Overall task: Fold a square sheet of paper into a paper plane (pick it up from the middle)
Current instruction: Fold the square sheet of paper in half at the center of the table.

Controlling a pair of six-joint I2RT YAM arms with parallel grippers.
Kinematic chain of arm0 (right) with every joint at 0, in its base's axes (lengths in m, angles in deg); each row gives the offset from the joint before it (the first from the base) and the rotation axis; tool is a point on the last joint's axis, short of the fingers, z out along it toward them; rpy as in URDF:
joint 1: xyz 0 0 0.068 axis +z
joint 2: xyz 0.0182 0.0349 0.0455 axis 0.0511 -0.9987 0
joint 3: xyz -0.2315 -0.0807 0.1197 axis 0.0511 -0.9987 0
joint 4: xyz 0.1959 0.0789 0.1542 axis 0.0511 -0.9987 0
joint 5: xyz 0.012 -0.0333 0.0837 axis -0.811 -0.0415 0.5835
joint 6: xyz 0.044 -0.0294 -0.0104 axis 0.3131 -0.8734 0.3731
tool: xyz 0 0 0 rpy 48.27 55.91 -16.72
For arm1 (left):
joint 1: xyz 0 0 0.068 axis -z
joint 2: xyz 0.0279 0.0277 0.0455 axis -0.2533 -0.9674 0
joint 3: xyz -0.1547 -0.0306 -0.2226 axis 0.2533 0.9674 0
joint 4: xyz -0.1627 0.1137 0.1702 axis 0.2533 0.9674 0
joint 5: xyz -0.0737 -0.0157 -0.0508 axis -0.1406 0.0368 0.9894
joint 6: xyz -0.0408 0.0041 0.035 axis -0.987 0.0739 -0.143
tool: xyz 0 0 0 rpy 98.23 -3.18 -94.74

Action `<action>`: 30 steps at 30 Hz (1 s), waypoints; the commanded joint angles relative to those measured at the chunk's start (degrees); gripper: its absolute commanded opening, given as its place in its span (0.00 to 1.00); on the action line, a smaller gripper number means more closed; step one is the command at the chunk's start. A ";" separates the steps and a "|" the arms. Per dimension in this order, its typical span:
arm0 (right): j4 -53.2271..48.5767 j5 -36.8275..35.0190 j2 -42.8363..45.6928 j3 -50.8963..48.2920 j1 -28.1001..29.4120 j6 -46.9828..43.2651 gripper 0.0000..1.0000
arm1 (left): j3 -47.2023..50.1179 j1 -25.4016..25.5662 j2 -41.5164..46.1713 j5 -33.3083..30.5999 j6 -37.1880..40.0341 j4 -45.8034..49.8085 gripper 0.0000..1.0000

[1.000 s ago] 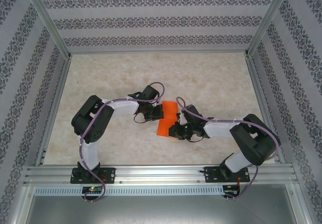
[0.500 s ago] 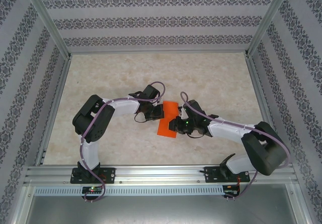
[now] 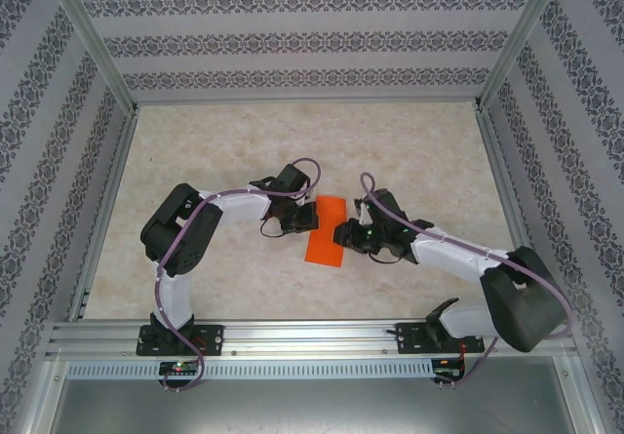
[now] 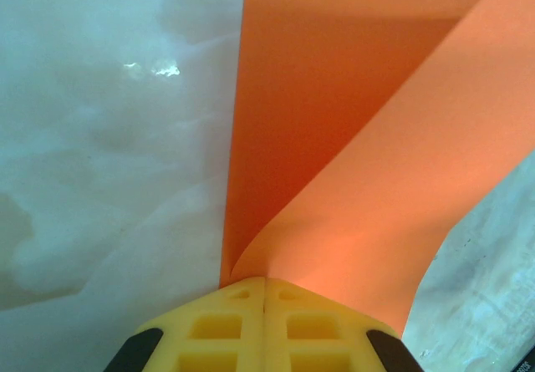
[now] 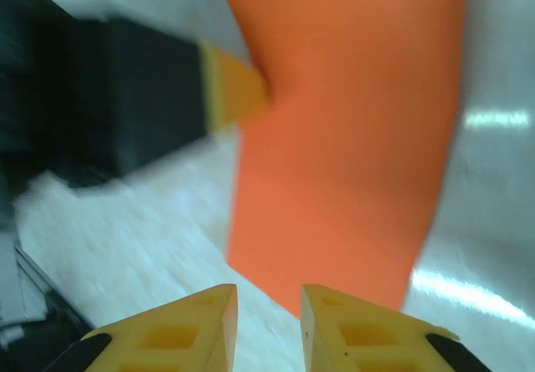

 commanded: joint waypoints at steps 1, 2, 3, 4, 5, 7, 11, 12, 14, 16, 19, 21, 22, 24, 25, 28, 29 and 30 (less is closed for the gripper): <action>4.47 -0.43 -1.64 2.11 -3.65 -2.74 0.27 | 1.92 0.89 -3.84 -4.13 1.70 5.56 0.00; 4.27 4.10 -4.03 3.62 -5.41 -2.86 0.25 | 1.70 0.90 -3.88 -3.81 1.88 5.85 0.00; 3.74 6.27 -6.73 5.08 -6.62 -2.23 0.22 | 1.68 0.89 -3.81 -3.69 2.03 6.01 0.00; 4.95 7.06 -8.66 5.43 -6.89 -1.83 0.21 | 1.60 0.93 -3.68 -3.88 2.14 6.23 0.00; 7.11 8.00 -10.21 5.15 -6.91 -1.50 0.21 | 1.31 0.89 -3.68 -4.23 2.16 6.58 0.00; 9.51 10.77 -13.90 5.76 -6.85 -0.71 0.21 | 0.58 0.89 -3.86 -4.53 2.50 7.27 0.00; 7.18 9.90 -18.94 6.56 -6.57 -2.42 0.19 | 0.19 0.94 -3.94 -4.75 2.69 7.62 0.00; 7.12 8.48 -19.13 5.52 -6.80 -2.39 0.18 | 0.28 0.89 -3.90 -4.74 2.74 7.68 0.00; 5.79 4.45 -18.93 3.69 -6.98 -2.82 0.18 | 0.32 0.89 -3.86 -4.60 2.72 7.82 0.00; 5.93 4.74 -20.05 1.85 -7.33 -2.62 0.19 | 0.30 0.89 -3.85 -4.54 2.87 8.12 0.00; 6.56 6.41 -21.60 0.96 -7.29 -2.16 0.20 | 0.20 0.91 -3.94 -4.62 3.40 8.47 0.00; 6.06 7.72 -20.14 2.15 -7.31 -1.71 0.21 | 0.33 0.89 -4.08 -4.67 3.52 8.55 0.00; 5.17 8.21 -18.66 3.37 -7.33 -1.51 0.21 | 0.45 0.89 -4.12 -4.58 3.49 8.52 0.00; 2.36 8.43 -15.88 6.74 -7.37 -1.89 0.21 | 0.62 0.89 -4.16 -4.69 3.56 8.32 0.00; 1.18 8.71 -14.84 8.65 -7.42 -2.33 0.20 | 0.60 0.89 -4.21 -4.60 3.52 8.30 0.00; -1.96 7.74 -14.68 13.54 -7.56 -4.34 0.18 | 0.43 0.89 -4.38 -4.56 3.61 8.39 0.00; -2.50 7.33 -15.32 14.49 -7.76 -4.91 0.18 | 0.37 0.89 -4.46 -4.54 3.64 8.47 0.00; -2.28 7.41 -16.29 15.20 -8.24 -5.20 0.17 | 0.23 0.89 -4.46 -4.50 3.71 8.63 0.00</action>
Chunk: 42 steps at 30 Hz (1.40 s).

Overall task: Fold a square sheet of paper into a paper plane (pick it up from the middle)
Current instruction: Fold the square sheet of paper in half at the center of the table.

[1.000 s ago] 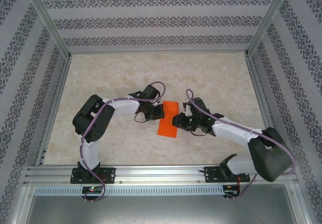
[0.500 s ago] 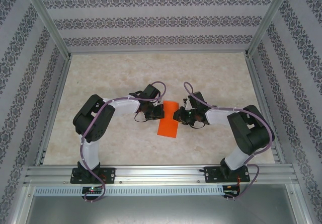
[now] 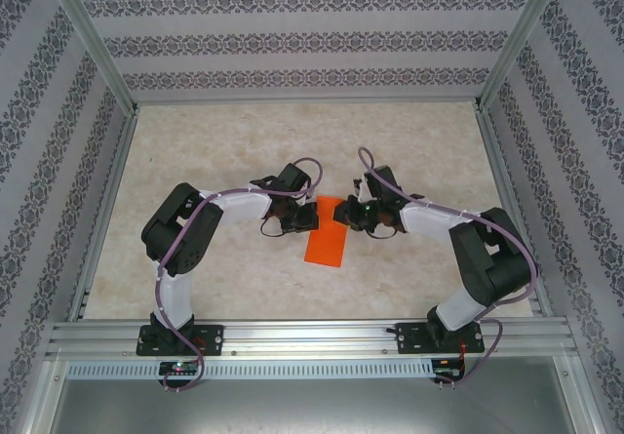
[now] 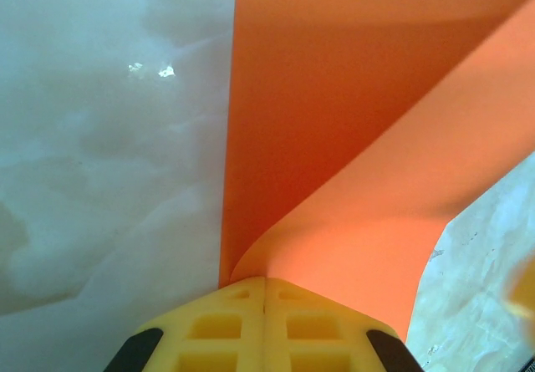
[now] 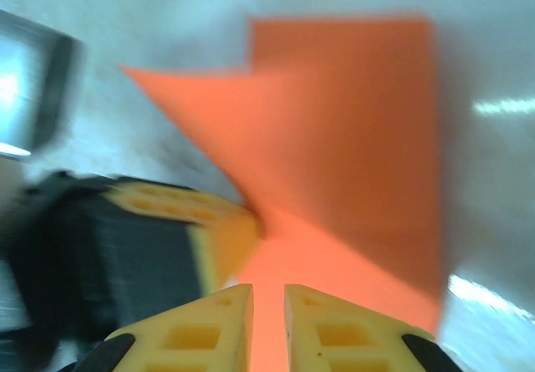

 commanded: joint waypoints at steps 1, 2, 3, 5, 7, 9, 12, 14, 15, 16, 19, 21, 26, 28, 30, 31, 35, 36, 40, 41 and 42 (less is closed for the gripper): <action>-1.45 0.13 -0.68 3.39 -1.37 -2.20 0.16 | 0.86 0.89 -4.18 -4.44 1.79 7.66 0.00; -0.57 0.70 -1.49 3.47 -1.58 -2.03 0.15 | 0.65 0.85 -4.10 -4.53 1.94 8.03 0.00; -0.10 0.96 -2.69 3.54 -1.75 -2.03 0.15 | 0.69 0.85 -4.03 -4.71 1.92 8.18 0.00; 0.53 1.75 -4.85 3.35 -1.77 -2.45 0.14 | 0.50 0.85 -4.16 -4.43 1.99 7.79 0.00; 1.20 1.55 -7.13 2.53 -1.85 -2.71 0.14 | 0.22 0.86 -4.55 -4.03 1.82 7.72 0.00; 1.86 0.47 -9.03 1.35 -2.10 -2.66 0.13 | 0.39 0.88 -4.54 -4.06 1.74 7.65 0.00; 4.36 -1.15 -11.06 -1.09 -2.64 -1.88 0.14 | 0.54 0.85 -4.36 -4.38 2.03 8.00 0.00; 5.01 -1.31 -12.53 -1.75 -2.74 -1.50 0.14 | 0.75 0.85 -4.42 -4.35 2.30 8.18 0.00; 5.00 -1.11 -13.20 -1.53 -2.74 -1.42 0.15 | 0.81 0.85 -4.36 -4.48 2.38 8.18 0.00; 5.20 -0.58 -13.44 -1.35 -2.74 -1.21 0.15 | 0.98 0.85 -4.41 -4.63 2.46 8.22 0.00; 4.80 0.86 -10.88 -0.15 -2.74 -0.57 0.16 | 1.18 0.85 -4.45 -4.89 2.72 8.35 0.00; 3.19 1.36 -8.03 1.27 -2.91 -0.83 0.16 | 1.17 0.85 -4.45 -4.93 2.61 8.27 0.00; -2.61 1.79 -5.75 7.11 -3.88 -3.76 0.16 | 0.89 0.85 -4.45 -5.01 2.77 8.35 0.00; -4.53 0.63 -7.31 8.94 -4.12 -5.21 0.16 | 0.86 0.85 -4.54 -5.10 2.78 8.35 0.00; -3.40 1.13 -9.57 8.94 -4.68 -4.65 0.15 | 0.63 0.85 -4.63 -4.97 2.75 8.44 0.00; -2.15 1.30 -10.82 8.46 -4.92 -4.33 0.15 | 0.64 0.85 -4.64 -4.98 2.75 8.36 0.00; 0.42 0.12 -14.38 6.12 -5.58 -3.63 0.15 | 0.54 0.85 -4.71 -4.76 2.90 8.05 0.00; 1.20 0.31 -14.92 5.60 -5.70 -3.32 0.15 | 0.55 0.85 -4.71 -4.85 3.04 8.12 0.00; -1.64 0.18 -14.84 7.16 -5.72 -3.61 0.16 | 0.77 0.84 -4.80 -4.83 3.37 8.09 0.00; -2.30 -0.13 -14.11 7.56 -5.72 -3.68 0.16 | 0.79 0.85 -4.78 -4.93 3.53 8.18 0.00; -3.24 -0.55 -12.93 8.30 -5.80 -3.94 0.17 | 0.86 0.83 -4.78 -5.08 3.58 8.26 0.00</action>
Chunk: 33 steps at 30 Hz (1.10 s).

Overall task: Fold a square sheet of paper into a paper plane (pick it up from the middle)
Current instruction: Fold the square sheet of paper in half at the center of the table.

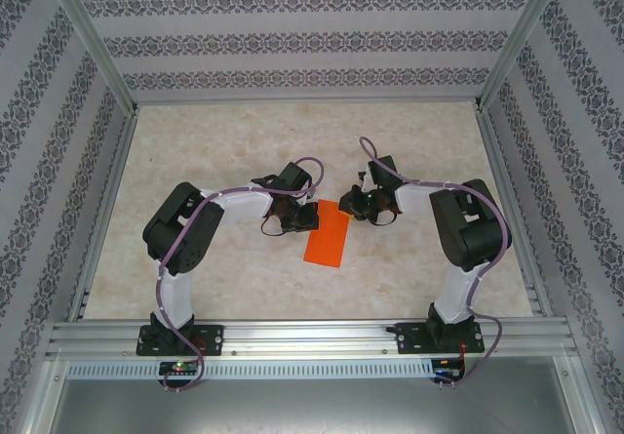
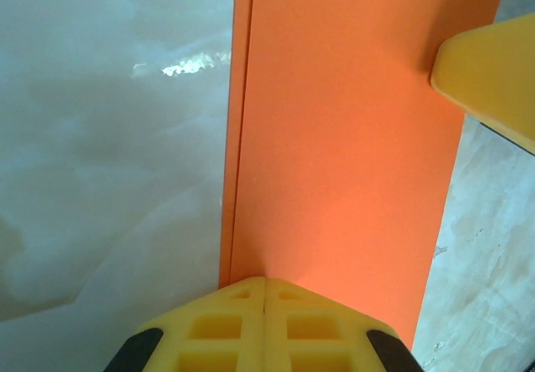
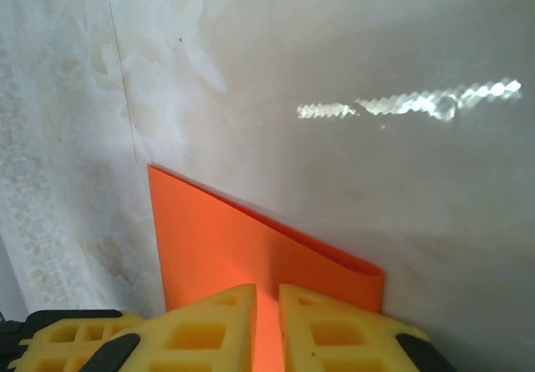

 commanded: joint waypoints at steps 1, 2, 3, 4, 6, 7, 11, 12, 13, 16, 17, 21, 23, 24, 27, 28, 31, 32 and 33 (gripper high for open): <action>-3.95 -1.83 2.52 2.13 0.07 -1.06 0.17 | 2.09 0.86 -4.21 -5.19 1.82 6.47 0.00; -4.66 -1.31 3.33 2.97 -0.16 -1.24 0.17 | 2.12 0.86 -4.29 -5.15 1.79 6.30 0.00; -5.18 -0.85 4.00 3.72 -0.40 -1.44 0.17 | 2.09 0.85 -4.38 -5.01 1.75 6.25 0.00; -5.90 -0.64 4.50 4.44 -0.60 -1.88 0.17 | 2.02 0.85 -4.47 -4.94 1.85 6.25 0.00; -6.92 -0.63 4.42 5.65 -0.99 -2.57 0.17 | 2.08 0.85 -4.61 -4.85 1.75 6.08 0.00; -7.03 -0.56 3.89 5.80 -1.26 -2.51 0.17 | 1.97 0.85 -4.70 -4.67 1.75 6.07 0.00; -5.15 0.38 0.12 5.09 -1.58 -1.08 0.16 | 1.74 0.87 -4.87 -4.50 1.99 6.64 0.00; -4.51 0.46 -0.71 4.78 -1.56 -0.75 0.16 | 1.75 0.85 -4.83 -4.45 2.13 6.76 0.00; -4.36 0.13 -1.55 4.71 -1.56 -0.27 0.16 | 1.87 0.85 -4.74 -4.47 2.19 6.85 0.00; -5.04 -1.18 -4.24 5.07 -1.54 -0.22 0.15 | 1.87 0.85 -4.74 -4.59 2.27 7.04 0.00; -5.34 -1.70 -5.01 5.08 -1.54 0.10 0.15 | 1.89 0.86 -4.69 -4.48 2.27 7.02 0.00; -6.49 -1.77 -4.72 5.99 -2.04 0.42 0.15 | 1.75 0.89 -4.65 -4.56 2.13 6.96 0.00; -5.90 0.13 -1.68 6.41 -2.01 0.33 0.16 | 1.76 0.89 -4.54 -4.47 2.00 6.82 0.00; -6.44 -0.11 -0.26 6.95 -2.04 0.12 0.17 | 1.91 0.85 -4.48 -4.47 1.97 6.78 0.00; -9.99 -1.27 1.62 9.24 -2.55 -0.81 0.17 | 1.75 0.85 -4.47 -4.13 2.05 6.82 0.00; -9.80 -0.63 1.53 9.43 -2.57 -0.75 0.17 | 1.66 0.85 -4.48 -3.92 2.13 7.06 0.00; -8.97 -0.35 -0.28 8.79 -2.28 -0.14 0.17 | 1.59 0.85 -3.85 -4.41 2.54 7.58 0.00; -8.38 -0.45 -1.15 8.23 -2.21 0.02 0.16 | 1.70 0.85 -3.62 -4.62 2.47 7.53 0.00; -7.85 -0.94 -1.88 7.54 -2.21 0.06 0.16 | 1.71 0.85 -3.60 -4.56 2.30 7.33 0.00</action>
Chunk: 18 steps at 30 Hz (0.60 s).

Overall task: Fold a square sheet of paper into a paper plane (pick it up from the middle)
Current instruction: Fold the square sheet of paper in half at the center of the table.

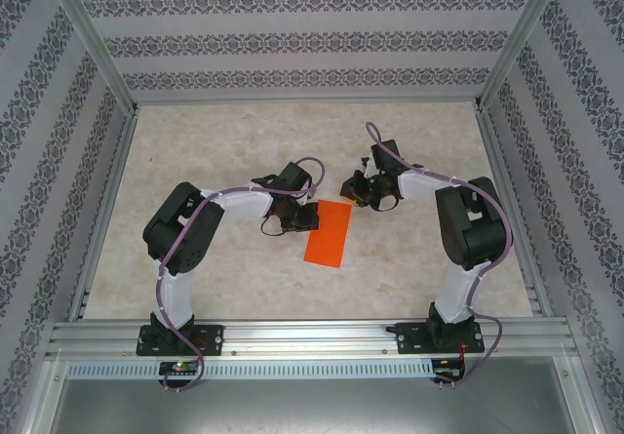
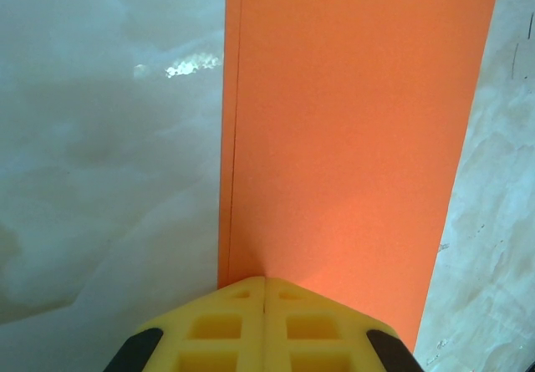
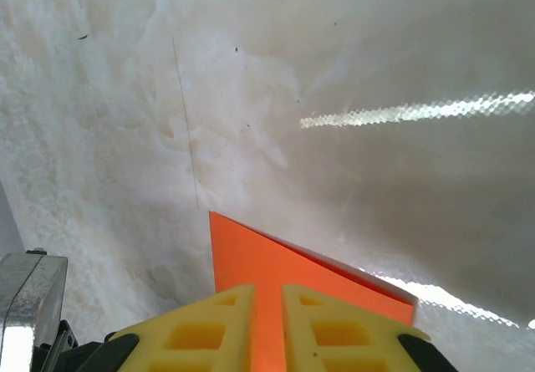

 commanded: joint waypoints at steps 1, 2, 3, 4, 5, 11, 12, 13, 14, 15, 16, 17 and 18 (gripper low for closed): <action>0.59 -2.28 -2.49 -1.43 -0.19 0.05 0.16 | 1.80 0.89 -3.68 -4.48 0.95 6.92 0.00; 0.80 -3.15 -3.59 -2.31 -0.24 0.47 0.16 | 1.83 0.85 -3.71 -3.97 0.74 6.51 0.00; 2.29 -2.47 -4.41 -3.16 -0.32 1.17 0.15 | 1.76 0.85 -3.73 -3.55 0.43 6.20 0.00; 4.05 -1.65 -5.16 -4.00 -0.29 1.74 0.15 | 1.80 0.91 -3.71 -3.36 0.38 6.17 0.00; 4.60 -1.38 -5.73 -4.26 -0.22 1.89 0.15 | 1.76 0.93 -3.55 -3.29 0.38 6.17 0.00; 0.23 -0.69 -4.26 -0.73 -0.38 -1.56 0.18 | 2.64 0.93 -2.79 -3.17 0.06 5.93 0.00; -0.33 -0.53 -3.39 -0.16 -0.38 -1.95 0.19 | 3.00 0.93 -2.54 -2.93 -0.23 5.51 0.00; -0.48 0.33 -2.57 0.29 -0.46 -2.30 0.20 | 3.44 0.96 -2.22 -2.63 -0.64 4.88 0.00; -0.81 1.44 -1.76 1.00 -0.56 -2.40 0.20 | 3.91 1.02 -1.74 -2.38 -1.17 4.48 0.00; -1.17 1.81 -0.81 1.44 -0.55 -2.62 0.20 | 4.27 1.02 -1.25 -2.18 -1.61 4.02 0.00; -1.52 1.58 0.79 1.54 -0.40 -3.00 0.21 | 4.81 1.11 -0.50 -1.95 -2.04 3.46 0.00; -2.40 0.57 2.65 1.50 -0.25 -3.41 0.23 | 5.25 1.18 0.26 -1.95 -2.58 2.85 0.00; -3.64 -0.52 4.16 1.54 -0.20 -3.80 0.24 | 5.60 1.18 1.16 -1.89 -3.01 2.32 0.00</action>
